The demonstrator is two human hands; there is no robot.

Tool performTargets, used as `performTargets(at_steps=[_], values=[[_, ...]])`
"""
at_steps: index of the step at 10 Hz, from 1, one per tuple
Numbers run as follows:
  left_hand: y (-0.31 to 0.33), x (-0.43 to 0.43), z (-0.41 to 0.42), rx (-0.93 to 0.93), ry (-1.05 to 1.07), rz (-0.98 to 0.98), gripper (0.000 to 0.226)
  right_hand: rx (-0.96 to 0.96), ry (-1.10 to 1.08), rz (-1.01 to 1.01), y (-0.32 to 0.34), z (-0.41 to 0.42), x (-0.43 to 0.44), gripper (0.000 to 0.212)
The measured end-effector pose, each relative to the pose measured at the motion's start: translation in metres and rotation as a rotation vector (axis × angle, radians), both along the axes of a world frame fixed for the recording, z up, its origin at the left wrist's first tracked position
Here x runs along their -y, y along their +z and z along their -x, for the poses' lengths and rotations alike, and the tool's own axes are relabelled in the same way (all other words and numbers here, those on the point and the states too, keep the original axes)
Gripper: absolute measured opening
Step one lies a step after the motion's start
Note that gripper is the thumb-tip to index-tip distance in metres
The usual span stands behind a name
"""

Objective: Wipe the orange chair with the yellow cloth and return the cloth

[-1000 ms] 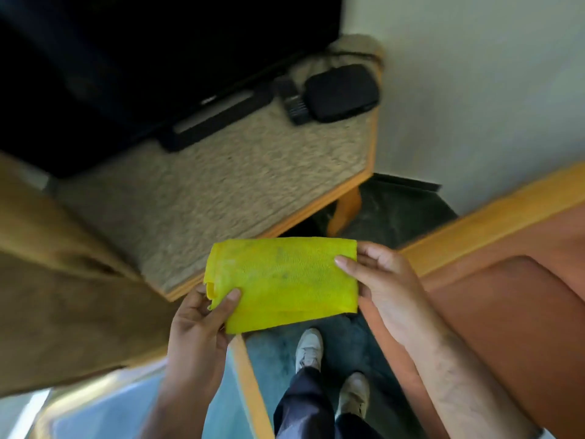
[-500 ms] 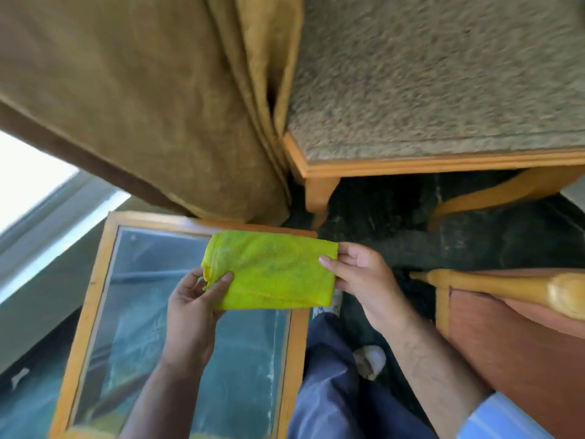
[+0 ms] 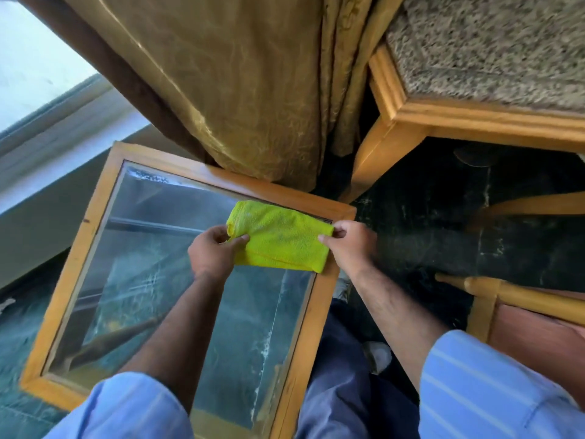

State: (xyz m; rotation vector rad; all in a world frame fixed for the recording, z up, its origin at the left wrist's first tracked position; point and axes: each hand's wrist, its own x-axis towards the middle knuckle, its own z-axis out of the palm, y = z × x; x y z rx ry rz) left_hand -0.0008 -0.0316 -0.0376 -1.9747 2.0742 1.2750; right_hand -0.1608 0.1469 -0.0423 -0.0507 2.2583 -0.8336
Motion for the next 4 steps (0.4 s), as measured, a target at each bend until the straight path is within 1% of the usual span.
performTargets(at_steps=[1, 2, 3, 4], values=[[-0.006, -0.002, 0.005, 0.155, -0.121, 0.069, 0.029, -0.107, 0.076, -0.06, -0.006, 0.0, 0.003, 0.027], [-0.01, -0.008, 0.008, 0.343, -0.298, 0.138, 0.031, -0.179, 0.224, -0.142, -0.017, 0.0, 0.007, 0.025], [-0.006, -0.008, 0.011, 0.428, -0.401, 0.174, 0.042, -0.214, 0.338, -0.189, -0.013, 0.004, 0.01, 0.034], [0.002, -0.014, 0.004, 0.43, -0.533, 0.38, 0.075, -0.461, 0.546, -0.254, 0.008, 0.003, 0.012, 0.062]])
